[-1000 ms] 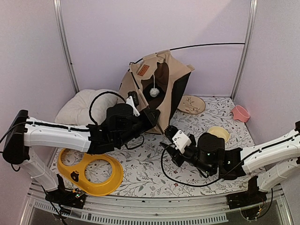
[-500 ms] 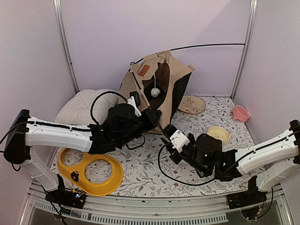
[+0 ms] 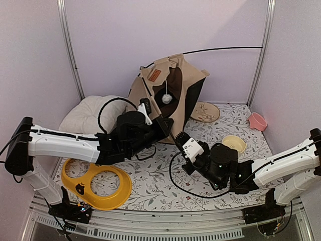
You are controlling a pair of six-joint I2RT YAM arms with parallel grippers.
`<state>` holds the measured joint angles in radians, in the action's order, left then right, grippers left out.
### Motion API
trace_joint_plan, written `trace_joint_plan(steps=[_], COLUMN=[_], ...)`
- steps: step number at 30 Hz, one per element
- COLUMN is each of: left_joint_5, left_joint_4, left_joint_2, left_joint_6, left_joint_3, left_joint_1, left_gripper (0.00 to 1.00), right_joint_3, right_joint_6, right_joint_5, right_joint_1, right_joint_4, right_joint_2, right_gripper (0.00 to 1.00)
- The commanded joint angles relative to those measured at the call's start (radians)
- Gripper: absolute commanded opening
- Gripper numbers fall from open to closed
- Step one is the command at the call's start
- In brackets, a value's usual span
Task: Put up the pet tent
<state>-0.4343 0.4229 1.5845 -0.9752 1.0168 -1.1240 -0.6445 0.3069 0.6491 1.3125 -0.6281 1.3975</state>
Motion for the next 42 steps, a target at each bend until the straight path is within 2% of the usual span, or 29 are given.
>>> trace_joint_plan(steps=[1, 9, 17, 30, 35, 42], left_joint_5=[0.005, -0.004, -0.044, -0.085, -0.049, 0.043], left_joint_4=[-0.005, -0.030, -0.066, -0.068, 0.018, 0.304], left_joint_2=[0.008, 0.024, 0.076, 0.098, 0.080, 0.055], left_joint_6=[0.024, 0.053, 0.123, 0.146, 0.153, 0.099], left_joint_3=[0.029, 0.035, 0.057, 0.018, -0.030, -0.111], left_joint_1=[-0.007, -0.010, -0.043, -0.066, -0.043, -0.065], left_gripper=[0.00, 0.00, 0.00, 0.00, 0.00, 0.00], right_joint_3=[0.000, -0.034, -0.162, -0.270, -0.283, -0.236], right_joint_6=[-0.009, -0.030, -0.145, -0.205, -0.290, -0.439], right_joint_5=[0.015, -0.032, -0.214, -0.387, -0.532, -0.522], right_joint_1=[-0.002, -0.005, -0.064, -0.121, -0.131, -0.249], right_joint_4=[0.002, 0.065, 0.245, 0.332, 0.377, 0.377], right_joint_2=[-0.007, -0.061, -0.108, -0.134, -0.173, -0.232], right_gripper=[0.00, 0.00, 0.00, 0.00, 0.00, 0.00])
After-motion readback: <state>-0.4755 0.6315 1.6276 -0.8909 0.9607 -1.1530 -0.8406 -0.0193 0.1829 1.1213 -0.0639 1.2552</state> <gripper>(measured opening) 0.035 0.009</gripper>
